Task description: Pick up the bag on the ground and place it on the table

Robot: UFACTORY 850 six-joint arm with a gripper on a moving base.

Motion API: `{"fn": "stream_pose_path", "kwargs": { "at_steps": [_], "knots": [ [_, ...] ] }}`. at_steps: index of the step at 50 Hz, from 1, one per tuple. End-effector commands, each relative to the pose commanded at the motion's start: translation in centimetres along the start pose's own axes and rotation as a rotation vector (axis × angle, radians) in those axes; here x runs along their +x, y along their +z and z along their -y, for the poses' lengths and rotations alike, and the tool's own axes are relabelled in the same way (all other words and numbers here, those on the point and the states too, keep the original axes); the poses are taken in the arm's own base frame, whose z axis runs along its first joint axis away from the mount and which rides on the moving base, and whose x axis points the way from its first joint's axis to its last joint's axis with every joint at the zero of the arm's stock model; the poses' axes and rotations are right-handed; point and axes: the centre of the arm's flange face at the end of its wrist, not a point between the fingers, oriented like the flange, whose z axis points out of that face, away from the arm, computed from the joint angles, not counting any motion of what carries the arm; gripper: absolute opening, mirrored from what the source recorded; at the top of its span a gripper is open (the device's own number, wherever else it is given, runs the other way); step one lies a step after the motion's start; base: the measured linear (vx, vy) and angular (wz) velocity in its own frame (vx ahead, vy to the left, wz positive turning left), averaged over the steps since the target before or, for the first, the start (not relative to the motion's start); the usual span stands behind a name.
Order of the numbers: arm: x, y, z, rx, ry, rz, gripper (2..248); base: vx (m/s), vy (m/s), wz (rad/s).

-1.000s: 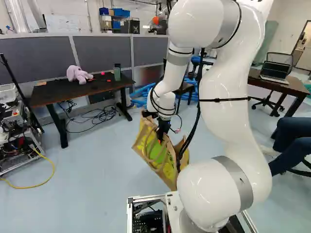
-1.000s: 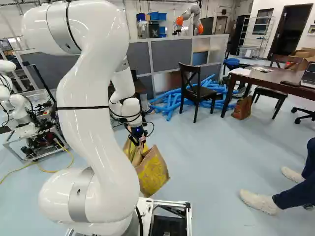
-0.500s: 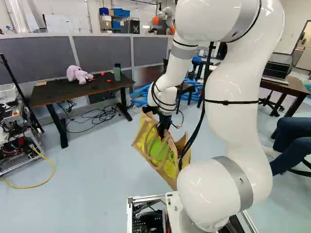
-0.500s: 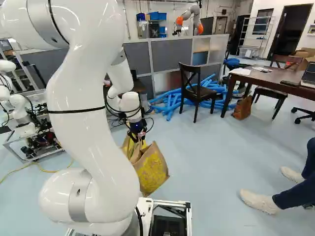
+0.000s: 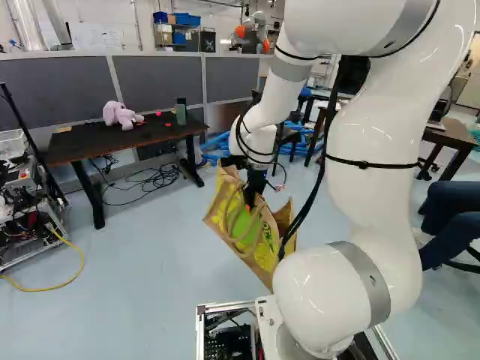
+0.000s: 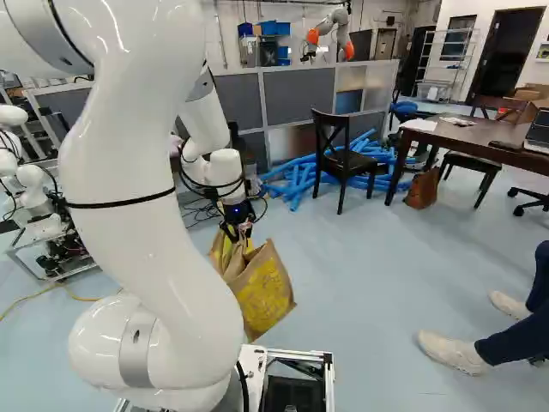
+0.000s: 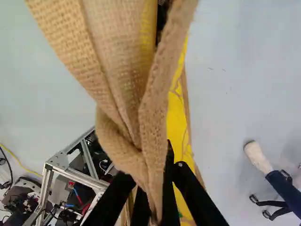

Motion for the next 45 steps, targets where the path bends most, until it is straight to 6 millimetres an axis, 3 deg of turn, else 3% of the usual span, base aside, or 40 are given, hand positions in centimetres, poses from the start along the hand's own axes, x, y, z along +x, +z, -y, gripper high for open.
{"fn": "stream_pose_path", "kwargs": {
  "at_steps": [45],
  "knots": [
    [-0.8,-7.0,0.3,0.003,0.003,-0.022,21,0.0,0.0,0.0]
  ]
}}
